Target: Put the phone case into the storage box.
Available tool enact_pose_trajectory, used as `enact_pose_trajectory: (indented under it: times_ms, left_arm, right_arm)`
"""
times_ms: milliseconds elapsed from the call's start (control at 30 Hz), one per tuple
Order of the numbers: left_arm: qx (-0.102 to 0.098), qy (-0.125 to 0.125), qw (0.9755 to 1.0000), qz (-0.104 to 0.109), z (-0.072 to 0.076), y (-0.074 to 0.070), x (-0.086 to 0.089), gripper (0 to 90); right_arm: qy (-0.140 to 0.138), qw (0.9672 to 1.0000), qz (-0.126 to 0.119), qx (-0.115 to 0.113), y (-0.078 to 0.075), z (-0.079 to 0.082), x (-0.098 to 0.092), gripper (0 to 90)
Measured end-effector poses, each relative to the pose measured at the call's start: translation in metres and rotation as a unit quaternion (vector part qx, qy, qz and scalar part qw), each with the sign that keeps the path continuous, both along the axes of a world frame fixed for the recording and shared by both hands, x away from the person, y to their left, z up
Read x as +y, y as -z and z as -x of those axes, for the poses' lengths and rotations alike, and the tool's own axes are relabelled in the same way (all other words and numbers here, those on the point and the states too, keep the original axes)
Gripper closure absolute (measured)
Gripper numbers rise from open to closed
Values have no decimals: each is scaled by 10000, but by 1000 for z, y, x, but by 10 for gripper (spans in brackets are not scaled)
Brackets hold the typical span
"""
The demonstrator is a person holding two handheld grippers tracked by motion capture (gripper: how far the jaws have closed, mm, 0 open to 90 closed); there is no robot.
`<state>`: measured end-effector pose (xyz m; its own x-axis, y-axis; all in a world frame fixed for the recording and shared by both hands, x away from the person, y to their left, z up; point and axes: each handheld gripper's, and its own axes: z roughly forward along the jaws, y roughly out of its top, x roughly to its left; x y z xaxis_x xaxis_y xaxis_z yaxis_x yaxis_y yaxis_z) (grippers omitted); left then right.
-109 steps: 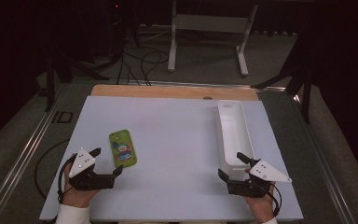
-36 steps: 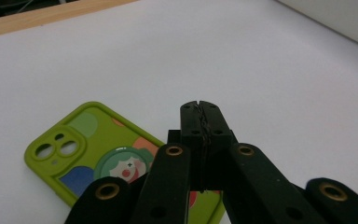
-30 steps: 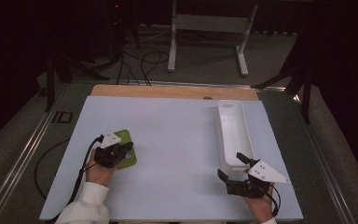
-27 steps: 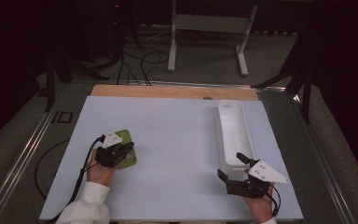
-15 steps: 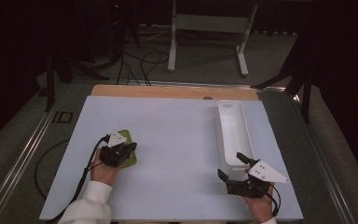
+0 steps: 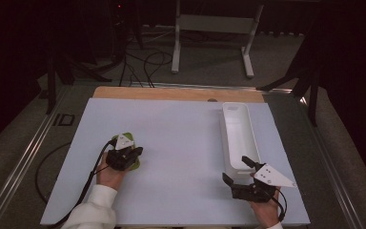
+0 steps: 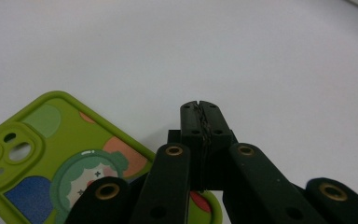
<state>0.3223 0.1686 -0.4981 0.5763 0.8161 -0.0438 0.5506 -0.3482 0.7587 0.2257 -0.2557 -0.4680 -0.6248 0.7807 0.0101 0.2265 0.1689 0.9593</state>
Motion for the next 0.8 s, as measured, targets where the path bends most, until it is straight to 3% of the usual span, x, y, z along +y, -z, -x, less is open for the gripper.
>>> enact_pose_trajectory:
  times_ms: [500, 800]
  left_arm:
    - [251, -53, 9997, 52, -3, 7, -4, 900]
    - [432, -80, 9990, -61, -4, 11, -5, 900]
  right_arm:
    - [6, 10000, 19, 2, 0, 0, 0, 84]
    - [8, 10000, 3, -14, 0, 0, 0, 84]
